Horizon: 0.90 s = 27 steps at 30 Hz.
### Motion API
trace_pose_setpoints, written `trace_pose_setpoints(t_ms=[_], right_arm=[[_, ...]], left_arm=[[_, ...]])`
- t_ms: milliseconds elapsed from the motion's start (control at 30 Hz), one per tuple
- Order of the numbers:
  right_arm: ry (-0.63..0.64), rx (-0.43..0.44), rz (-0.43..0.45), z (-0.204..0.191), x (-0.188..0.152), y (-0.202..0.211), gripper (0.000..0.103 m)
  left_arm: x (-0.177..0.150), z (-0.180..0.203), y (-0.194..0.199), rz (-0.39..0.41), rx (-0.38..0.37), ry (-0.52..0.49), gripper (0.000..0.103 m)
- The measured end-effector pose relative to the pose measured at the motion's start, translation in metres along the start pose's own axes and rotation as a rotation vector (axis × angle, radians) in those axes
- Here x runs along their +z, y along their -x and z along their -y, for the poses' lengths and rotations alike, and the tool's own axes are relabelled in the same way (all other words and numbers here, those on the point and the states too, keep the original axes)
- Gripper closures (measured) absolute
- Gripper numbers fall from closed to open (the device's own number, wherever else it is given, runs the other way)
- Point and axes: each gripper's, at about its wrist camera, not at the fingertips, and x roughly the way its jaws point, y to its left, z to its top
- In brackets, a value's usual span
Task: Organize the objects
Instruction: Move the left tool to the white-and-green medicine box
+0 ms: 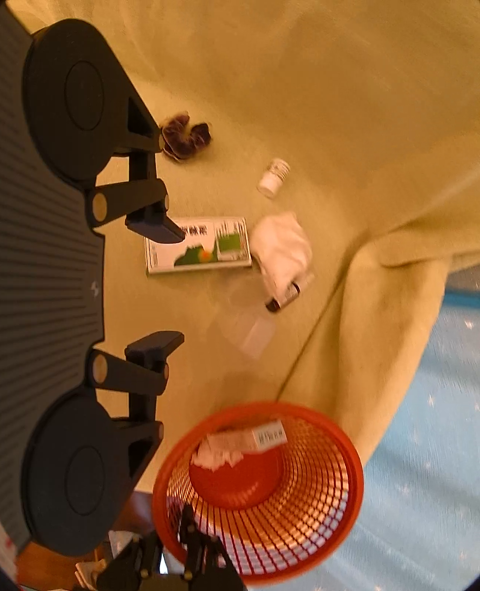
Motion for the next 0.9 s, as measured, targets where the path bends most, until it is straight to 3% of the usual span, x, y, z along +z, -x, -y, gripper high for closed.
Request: trace_pose_setpoints(t_ms=[167,400,900], right_arm=[[0.0,0.004,-0.005,0.001,0.001,-0.001,0.1],[-0.002,0.007,-0.012,0.001,0.004,-0.001,0.1],[-0.005,0.02,-0.012,0.004,0.007,0.001,0.1]], left_arm=[[-0.005,-0.016,-0.015,-0.006,0.027,0.027,0.043],[-0.01,-0.031,-0.042,-0.02,0.039,0.082,0.04],[-0.019,-0.036,-0.091,-0.054,0.045,0.09,0.036]])
